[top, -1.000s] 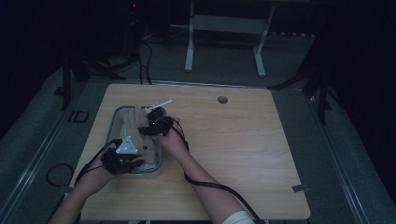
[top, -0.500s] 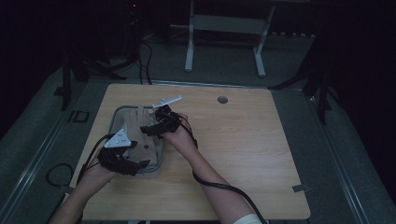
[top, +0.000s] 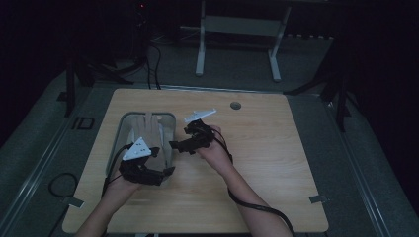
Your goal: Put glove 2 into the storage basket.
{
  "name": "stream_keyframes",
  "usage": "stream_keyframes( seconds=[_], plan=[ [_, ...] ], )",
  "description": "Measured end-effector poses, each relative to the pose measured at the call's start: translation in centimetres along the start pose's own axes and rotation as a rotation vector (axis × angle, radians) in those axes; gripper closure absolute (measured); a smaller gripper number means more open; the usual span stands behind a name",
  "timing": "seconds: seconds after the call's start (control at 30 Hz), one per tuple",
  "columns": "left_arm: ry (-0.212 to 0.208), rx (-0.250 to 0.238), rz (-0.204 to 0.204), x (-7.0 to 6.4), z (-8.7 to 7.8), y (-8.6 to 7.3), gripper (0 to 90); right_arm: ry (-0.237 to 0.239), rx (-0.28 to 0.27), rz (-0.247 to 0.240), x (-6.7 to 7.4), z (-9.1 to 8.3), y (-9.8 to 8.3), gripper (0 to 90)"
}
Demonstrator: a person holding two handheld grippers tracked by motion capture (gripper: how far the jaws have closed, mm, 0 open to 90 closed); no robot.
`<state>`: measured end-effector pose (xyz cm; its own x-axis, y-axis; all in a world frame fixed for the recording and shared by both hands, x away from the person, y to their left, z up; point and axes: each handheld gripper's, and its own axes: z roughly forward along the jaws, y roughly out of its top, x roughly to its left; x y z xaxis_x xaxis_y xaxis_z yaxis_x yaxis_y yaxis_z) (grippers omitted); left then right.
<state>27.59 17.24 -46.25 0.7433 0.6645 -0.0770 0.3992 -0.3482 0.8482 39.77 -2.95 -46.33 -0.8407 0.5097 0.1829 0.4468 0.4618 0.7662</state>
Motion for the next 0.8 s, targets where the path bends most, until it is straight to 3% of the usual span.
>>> stream_keyframes(
  seconds=[0.2,0.33,0.4,0.8],
  plan=[
    [-0.042,0.007,0.027,-1.3,1.6,0.2,13.3,-0.016,0.008,0.006,-1.0,-2.1,-2.3,17.4],
    [-0.085,-0.001,0.016,-1.7,2.5,0.3,13.3,-0.024,0.001,0.003,-1.6,-3.4,-3.9,17.8],
    [-0.104,-0.002,0.029,-2.1,3.0,0.3,13.3,-0.026,0.002,0.002,-1.8,-3.9,-4.6,17.8],
    [-0.19,0.007,0.081,-4.7,5.6,0.5,13.3,-0.04,-0.004,0.01,-3.4,-5.7,-8.3,17.7]
  ],
)
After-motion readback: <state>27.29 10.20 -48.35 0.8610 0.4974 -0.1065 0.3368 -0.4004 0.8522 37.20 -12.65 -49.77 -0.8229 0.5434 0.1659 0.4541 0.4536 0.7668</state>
